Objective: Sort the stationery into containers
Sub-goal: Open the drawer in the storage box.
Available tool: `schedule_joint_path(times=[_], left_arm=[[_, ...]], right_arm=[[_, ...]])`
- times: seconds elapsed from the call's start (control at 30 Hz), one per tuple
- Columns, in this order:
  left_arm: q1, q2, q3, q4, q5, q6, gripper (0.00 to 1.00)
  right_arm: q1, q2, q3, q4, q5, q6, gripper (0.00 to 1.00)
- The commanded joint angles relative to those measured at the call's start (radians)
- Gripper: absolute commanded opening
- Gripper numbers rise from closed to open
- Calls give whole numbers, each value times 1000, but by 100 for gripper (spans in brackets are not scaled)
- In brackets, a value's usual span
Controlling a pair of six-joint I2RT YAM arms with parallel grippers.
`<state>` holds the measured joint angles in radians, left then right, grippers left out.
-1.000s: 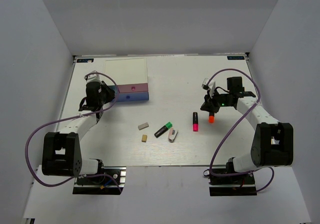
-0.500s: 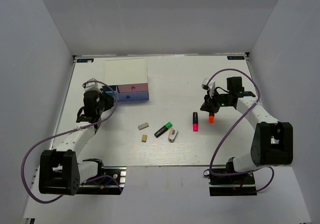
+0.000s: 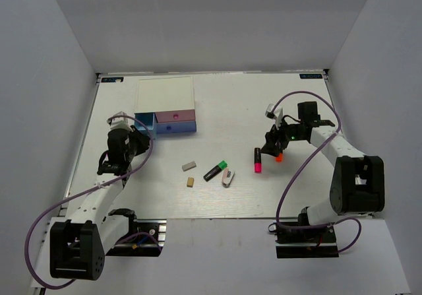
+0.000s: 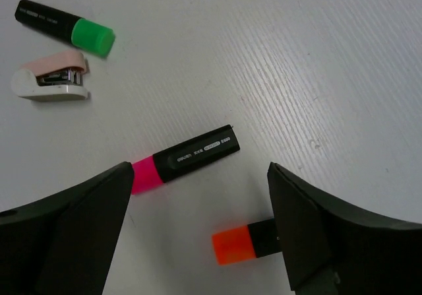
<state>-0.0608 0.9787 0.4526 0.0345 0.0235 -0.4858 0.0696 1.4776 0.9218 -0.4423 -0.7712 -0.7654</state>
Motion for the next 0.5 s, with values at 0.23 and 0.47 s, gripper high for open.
schedule_joint_path(times=[0.23, 0.47], left_arm=[[-1, -34, 28, -111, 4, 7, 80], [-1, -161, 37, -223, 33, 26, 81]], right_arm=[[4, 45, 23, 20, -53, -169, 90], [12, 43, 37, 84, -22, -229, 90]])
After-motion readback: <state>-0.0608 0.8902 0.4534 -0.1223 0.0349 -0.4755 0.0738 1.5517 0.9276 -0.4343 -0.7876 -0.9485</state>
